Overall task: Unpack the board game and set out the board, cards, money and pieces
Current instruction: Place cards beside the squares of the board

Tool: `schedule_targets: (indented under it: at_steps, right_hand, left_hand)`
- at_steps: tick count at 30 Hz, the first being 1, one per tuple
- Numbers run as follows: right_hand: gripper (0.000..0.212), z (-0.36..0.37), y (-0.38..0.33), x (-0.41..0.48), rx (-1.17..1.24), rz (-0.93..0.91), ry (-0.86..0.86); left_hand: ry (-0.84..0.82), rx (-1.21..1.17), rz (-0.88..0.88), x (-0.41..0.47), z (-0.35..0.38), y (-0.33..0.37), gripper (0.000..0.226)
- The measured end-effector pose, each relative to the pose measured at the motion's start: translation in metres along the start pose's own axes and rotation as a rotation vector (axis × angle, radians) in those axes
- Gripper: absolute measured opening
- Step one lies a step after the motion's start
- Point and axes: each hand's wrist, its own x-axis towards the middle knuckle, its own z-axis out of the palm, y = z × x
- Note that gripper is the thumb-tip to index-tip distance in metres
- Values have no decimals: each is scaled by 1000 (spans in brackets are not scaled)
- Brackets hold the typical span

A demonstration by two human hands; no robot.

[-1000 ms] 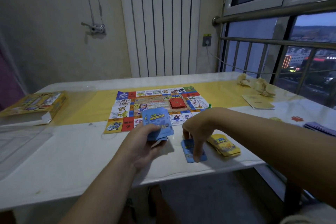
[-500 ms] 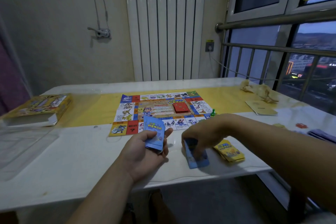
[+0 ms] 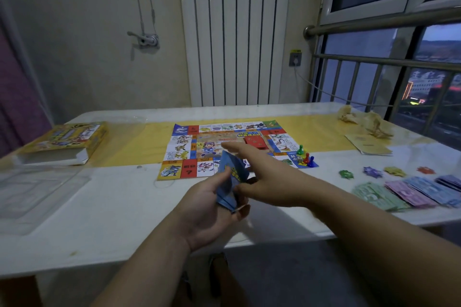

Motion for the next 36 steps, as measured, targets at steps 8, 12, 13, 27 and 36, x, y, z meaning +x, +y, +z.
schedule_targets:
  at_steps: [8, 12, 13, 27, 36]
  right_hand:
    - [73, 19, -1, -4, -174, -166, 28]
    - [54, 17, 7, -3, 65, -191, 207]
    - [53, 18, 6, -4, 163, -181, 232]
    - [18, 29, 5, -5, 476, 49, 298]
    - [13, 32, 14, -5, 651, 205, 273]
  left_hand:
    - [0, 279, 64, -2, 4, 3, 17]
    - [-113, 52, -1, -10, -2, 14, 27]
    - [-125, -11, -6, -12, -2, 15, 28]
    - [-71, 72, 40, -13, -6, -1, 19]
    - [-53, 315, 101, -16, -18, 0, 28]
